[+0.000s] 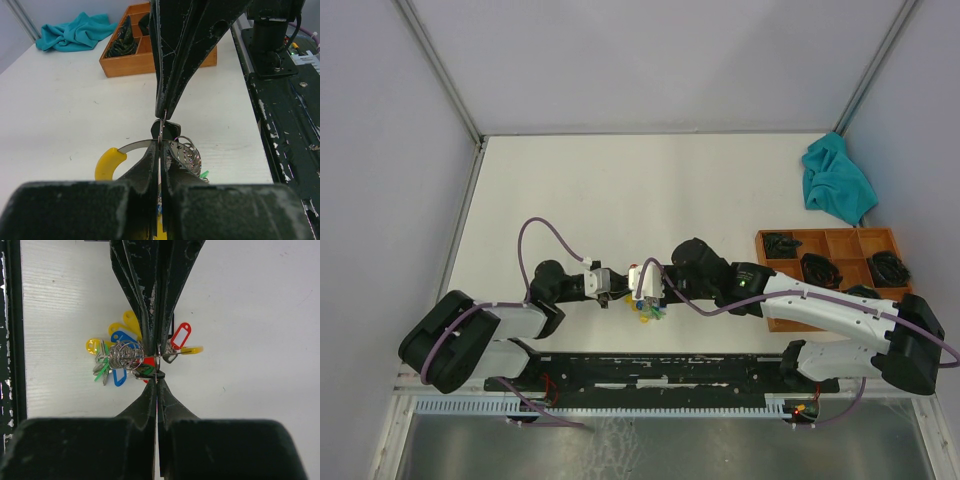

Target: Put the keys on the keyring

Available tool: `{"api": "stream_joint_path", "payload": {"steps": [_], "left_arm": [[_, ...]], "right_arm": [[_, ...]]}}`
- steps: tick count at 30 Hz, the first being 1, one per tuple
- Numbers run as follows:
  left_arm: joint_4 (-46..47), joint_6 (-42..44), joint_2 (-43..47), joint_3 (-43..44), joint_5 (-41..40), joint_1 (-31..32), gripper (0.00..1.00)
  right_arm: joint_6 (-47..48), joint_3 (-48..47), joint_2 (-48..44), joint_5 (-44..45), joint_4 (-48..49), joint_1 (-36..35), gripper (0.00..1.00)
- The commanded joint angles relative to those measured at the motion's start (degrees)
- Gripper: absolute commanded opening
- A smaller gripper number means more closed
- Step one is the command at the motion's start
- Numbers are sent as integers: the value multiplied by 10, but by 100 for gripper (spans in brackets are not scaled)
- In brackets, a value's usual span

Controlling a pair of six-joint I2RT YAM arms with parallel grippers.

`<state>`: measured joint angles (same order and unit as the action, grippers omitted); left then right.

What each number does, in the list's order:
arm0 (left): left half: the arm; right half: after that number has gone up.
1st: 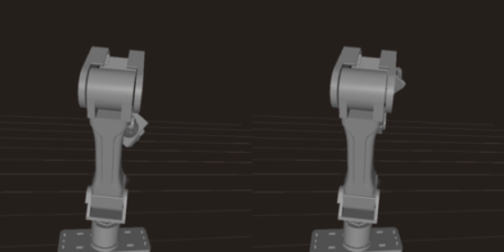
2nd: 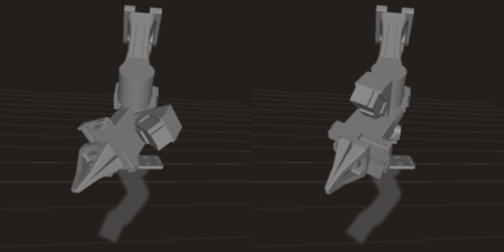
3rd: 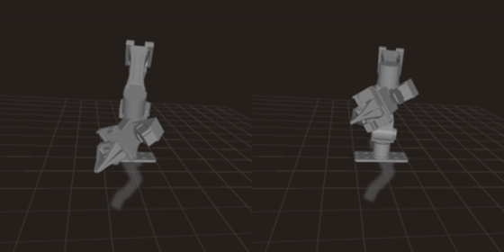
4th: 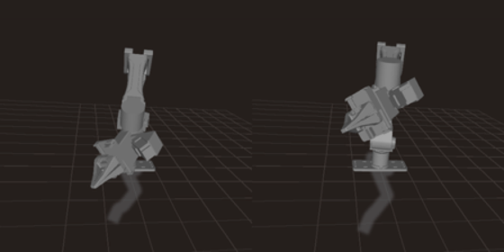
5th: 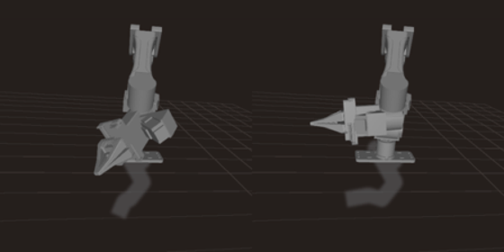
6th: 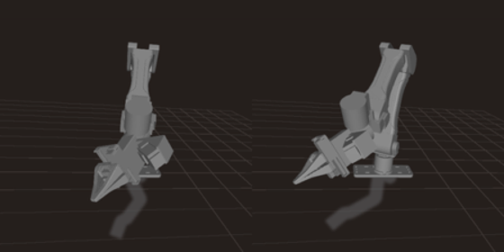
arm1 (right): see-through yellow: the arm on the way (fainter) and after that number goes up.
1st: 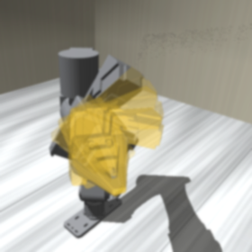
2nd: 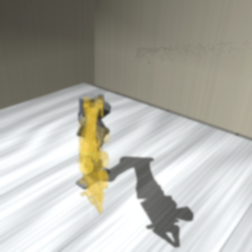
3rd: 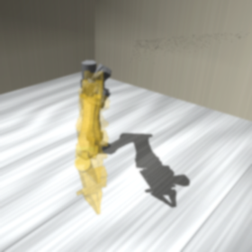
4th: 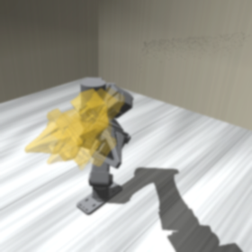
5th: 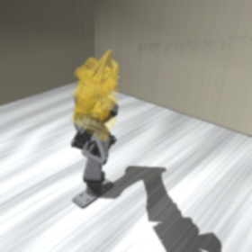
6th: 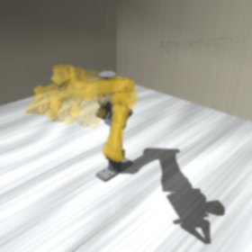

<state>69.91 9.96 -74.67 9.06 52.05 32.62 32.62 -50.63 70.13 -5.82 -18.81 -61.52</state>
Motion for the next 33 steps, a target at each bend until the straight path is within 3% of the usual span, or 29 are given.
{"api": "stream_joint_path", "payload": {"steps": [1, 33], "left_arm": [[26, -14, 8, 18, -4, 3, 3], [24, -15, 7, 19, 0, 3, 3]], "right_arm": [[-9, -9, -14, -12, 21, -5, 1], [-19, -16, -6, 4, 18, -5, 1]]}}
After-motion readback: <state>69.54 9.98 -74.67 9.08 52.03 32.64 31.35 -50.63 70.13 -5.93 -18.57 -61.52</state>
